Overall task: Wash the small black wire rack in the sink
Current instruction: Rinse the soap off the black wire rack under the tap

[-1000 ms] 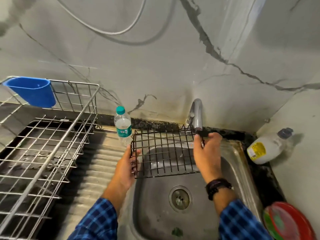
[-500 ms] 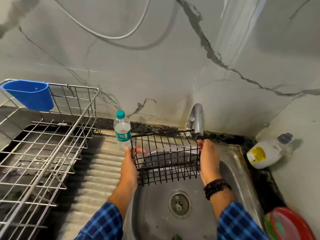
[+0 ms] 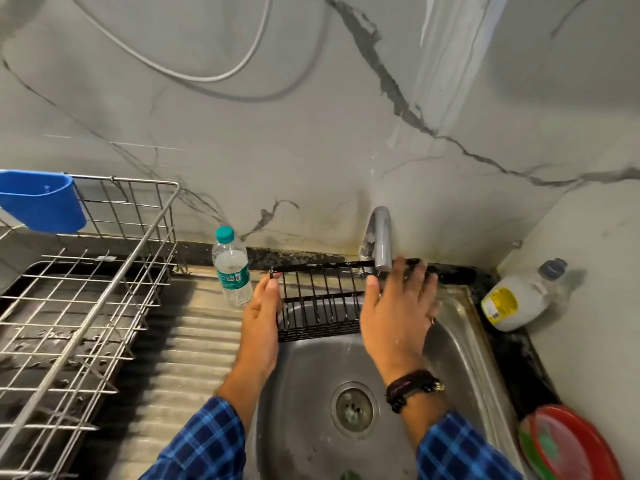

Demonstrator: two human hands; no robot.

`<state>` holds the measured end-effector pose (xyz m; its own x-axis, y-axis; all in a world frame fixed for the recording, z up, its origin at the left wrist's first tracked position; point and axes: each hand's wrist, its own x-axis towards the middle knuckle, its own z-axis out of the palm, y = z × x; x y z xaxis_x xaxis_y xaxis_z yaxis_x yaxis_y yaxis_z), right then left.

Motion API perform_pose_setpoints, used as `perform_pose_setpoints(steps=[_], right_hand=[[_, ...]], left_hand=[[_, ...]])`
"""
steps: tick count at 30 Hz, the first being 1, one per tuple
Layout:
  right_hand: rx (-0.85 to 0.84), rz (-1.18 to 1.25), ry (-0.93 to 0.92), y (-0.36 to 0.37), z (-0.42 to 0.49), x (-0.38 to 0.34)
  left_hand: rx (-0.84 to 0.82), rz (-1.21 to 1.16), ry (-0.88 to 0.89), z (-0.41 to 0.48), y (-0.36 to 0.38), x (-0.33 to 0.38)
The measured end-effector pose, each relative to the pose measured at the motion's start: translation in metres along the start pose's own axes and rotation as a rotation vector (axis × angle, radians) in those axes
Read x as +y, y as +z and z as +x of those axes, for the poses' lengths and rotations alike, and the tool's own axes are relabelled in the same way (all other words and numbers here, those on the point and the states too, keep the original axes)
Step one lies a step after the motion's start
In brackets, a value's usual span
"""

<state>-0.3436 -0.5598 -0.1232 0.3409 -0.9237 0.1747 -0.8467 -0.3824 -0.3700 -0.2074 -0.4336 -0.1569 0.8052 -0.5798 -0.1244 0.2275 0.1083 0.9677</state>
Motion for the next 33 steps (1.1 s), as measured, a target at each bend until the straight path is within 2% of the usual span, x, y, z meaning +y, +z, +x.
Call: perform_pose_setpoints(steps=[2, 6, 8, 10, 15, 19, 20, 23, 25, 27, 29, 31, 33], right_hand=[[-0.072, -0.124, -0.137, -0.002, -0.006, -0.020], [-0.222, -0.067, -0.587, -0.001, -0.021, -0.057], [-0.237, -0.056, -0.682, 0.000, -0.020, -0.056], [-0.219, -0.040, -0.597, 0.001, -0.009, -0.037], [-0.183, -0.169, -0.247, 0.002, 0.021, 0.045], [-0.121, 0.161, 0.046, -0.001, 0.033, 0.067], [-0.148, 0.269, 0.156, -0.001, 0.035, 0.068], [-0.333, 0.686, 0.536, 0.009, 0.046, 0.082], [-0.472, 0.814, 0.730, 0.017, 0.050, 0.094], [-0.592, 0.856, 0.804, 0.012, 0.047, 0.098], [-0.562, 0.909, 0.826, 0.009, 0.042, 0.102], [-0.538, 0.985, 0.790, 0.005, 0.034, 0.105], [-0.494, 1.023, 0.706, 0.001, 0.028, 0.103]], left_hand=[[-0.002, 0.046, 0.036, -0.004, 0.007, -0.004], [-0.042, -0.006, 0.000, -0.006, 0.019, -0.014], [-0.055, -0.046, -0.017, -0.009, 0.024, -0.019], [-0.078, -0.030, -0.024, -0.012, 0.028, -0.021], [-0.083, 0.028, -0.035, -0.009, 0.029, -0.023], [-0.073, 0.025, -0.037, -0.004, 0.024, -0.031], [-0.071, 0.023, -0.027, -0.004, 0.021, -0.031], [-0.097, 0.050, 0.005, -0.002, 0.013, -0.030], [-0.121, 0.092, 0.053, -0.005, 0.013, -0.022], [-0.167, 0.157, 0.131, -0.007, 0.012, -0.012], [-0.193, 0.207, 0.145, -0.003, 0.007, -0.006], [-0.164, 0.279, 0.025, 0.005, 0.003, -0.006], [-0.082, 0.168, -0.207, 0.009, 0.004, -0.004]])
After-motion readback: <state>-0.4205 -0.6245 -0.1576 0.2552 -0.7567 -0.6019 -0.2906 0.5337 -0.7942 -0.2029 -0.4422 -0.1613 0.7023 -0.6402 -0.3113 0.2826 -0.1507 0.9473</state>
